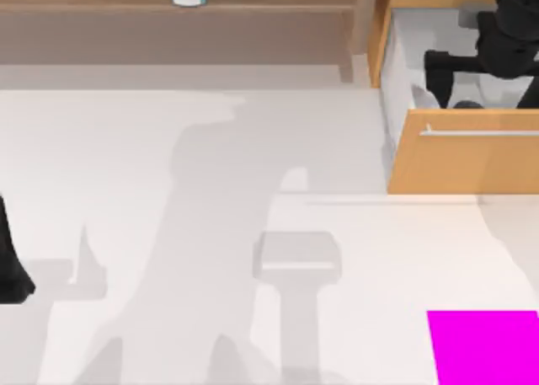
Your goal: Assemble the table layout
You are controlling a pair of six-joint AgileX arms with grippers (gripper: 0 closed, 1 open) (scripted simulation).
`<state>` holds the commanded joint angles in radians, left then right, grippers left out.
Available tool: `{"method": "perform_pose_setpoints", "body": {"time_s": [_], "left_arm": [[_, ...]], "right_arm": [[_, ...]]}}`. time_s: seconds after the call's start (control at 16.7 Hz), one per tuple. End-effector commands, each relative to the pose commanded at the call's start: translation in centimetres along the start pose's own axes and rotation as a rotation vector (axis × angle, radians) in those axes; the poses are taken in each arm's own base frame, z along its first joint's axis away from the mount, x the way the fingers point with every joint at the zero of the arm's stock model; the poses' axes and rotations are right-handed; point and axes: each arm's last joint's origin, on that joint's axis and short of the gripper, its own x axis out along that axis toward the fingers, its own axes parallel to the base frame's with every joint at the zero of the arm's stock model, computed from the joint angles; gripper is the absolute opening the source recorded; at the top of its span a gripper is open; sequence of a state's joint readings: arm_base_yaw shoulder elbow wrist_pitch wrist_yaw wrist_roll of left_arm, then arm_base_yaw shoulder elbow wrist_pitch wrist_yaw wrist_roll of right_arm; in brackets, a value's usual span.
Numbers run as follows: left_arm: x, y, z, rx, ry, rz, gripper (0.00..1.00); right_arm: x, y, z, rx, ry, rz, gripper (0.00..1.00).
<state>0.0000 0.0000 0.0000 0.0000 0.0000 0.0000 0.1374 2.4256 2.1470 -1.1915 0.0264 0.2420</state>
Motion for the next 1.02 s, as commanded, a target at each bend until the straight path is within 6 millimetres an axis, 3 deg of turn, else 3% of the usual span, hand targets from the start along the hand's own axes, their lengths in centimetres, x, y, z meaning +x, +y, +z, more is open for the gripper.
{"method": "perform_pose_setpoints", "body": {"time_s": [1.02], "left_arm": [[0.0,0.0,0.0,0.000,0.000,0.000,1.00]], "right_arm": [[1.3,-0.1,-0.3,0.000,-0.001,-0.001,1.00]]}}
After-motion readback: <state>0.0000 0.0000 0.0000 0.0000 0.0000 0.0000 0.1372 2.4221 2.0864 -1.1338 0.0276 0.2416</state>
